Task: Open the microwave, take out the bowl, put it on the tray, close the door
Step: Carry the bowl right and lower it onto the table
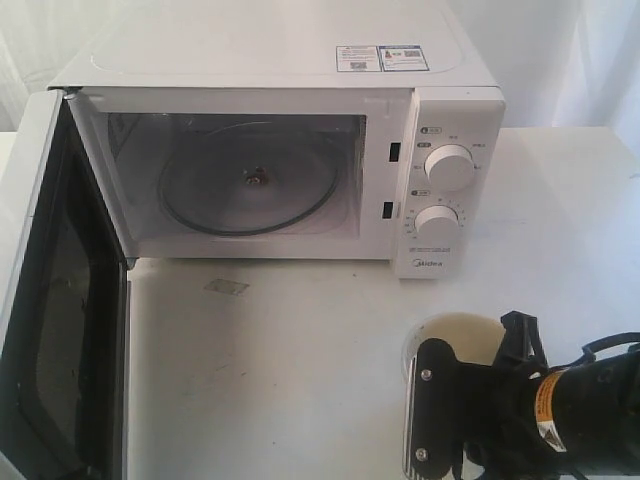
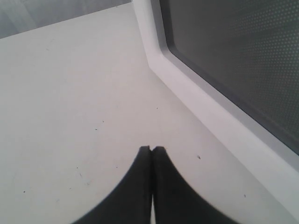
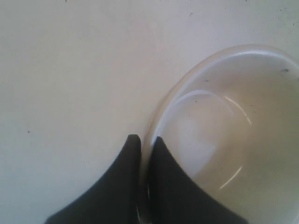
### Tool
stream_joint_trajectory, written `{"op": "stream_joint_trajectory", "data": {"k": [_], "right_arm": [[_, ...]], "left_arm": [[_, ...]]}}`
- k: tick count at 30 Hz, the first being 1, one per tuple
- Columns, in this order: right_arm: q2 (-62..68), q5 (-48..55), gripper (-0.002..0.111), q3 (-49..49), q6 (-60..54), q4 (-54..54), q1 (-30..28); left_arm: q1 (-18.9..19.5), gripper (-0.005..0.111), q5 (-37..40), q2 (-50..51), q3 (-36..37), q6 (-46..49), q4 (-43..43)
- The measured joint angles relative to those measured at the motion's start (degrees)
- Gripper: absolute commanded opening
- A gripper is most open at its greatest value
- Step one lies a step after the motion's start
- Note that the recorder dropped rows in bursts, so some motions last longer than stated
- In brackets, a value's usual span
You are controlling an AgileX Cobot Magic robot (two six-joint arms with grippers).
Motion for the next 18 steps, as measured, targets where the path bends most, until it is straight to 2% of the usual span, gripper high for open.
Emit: {"op": "stream_joint_trajectory", "data": {"k": [16, 18], "right_arm": [[1.9, 0.1, 0.0, 0.0, -0.1, 0.0, -1.1], [2.0, 0.1, 0.003, 0.0, -0.1, 0.0, -1.1]], "left_arm": [[0.0, 0.0, 0.0, 0.0, 0.0, 0.0, 0.0], [0.0, 0.0, 0.0, 0.0, 0.0, 0.0, 0.0]]}}
